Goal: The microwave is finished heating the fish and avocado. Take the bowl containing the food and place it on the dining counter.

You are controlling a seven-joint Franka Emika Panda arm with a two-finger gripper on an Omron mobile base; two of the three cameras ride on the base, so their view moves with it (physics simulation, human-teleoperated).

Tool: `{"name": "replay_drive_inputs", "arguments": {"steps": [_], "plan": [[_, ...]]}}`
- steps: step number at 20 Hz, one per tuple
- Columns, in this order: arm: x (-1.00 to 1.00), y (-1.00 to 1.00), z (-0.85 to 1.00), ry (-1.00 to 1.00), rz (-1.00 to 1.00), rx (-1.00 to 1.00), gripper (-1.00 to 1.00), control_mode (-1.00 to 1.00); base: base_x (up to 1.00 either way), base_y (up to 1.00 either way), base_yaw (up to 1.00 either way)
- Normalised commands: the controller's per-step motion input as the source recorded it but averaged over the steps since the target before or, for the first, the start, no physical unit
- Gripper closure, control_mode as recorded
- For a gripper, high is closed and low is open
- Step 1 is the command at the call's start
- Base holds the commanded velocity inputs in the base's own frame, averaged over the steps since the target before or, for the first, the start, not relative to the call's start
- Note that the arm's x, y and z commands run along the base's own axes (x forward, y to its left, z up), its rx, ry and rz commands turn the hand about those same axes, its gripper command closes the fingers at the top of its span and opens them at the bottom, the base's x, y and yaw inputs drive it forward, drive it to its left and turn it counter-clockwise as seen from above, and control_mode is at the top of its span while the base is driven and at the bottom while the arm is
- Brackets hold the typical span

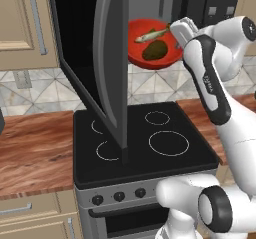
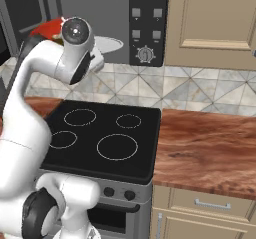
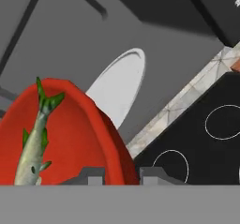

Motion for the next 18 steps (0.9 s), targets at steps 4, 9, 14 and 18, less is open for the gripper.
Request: {"name": "replay_drive_inputs", "arguments": {"steps": [4,9,14,18], "plan": [[-1.0,-0.19,0.28,0.02,-0.02,0.09,1.0,-1.0,0.0,0.0,0.0],[-1.0,-0.2,0.04,0.2,-0.12,0.02,1.0,-1.0,0.0,0.0,0.0],[-1.0,-0.31,-0.59,0.18,-0.14,0.01,1.0,-1.0,0.0,0.0,0.0],[-0.89,-0.44,-0.68,0.07,-0.07,0.16,1.0,-1.0,0.0,0.0,0.0]]}}
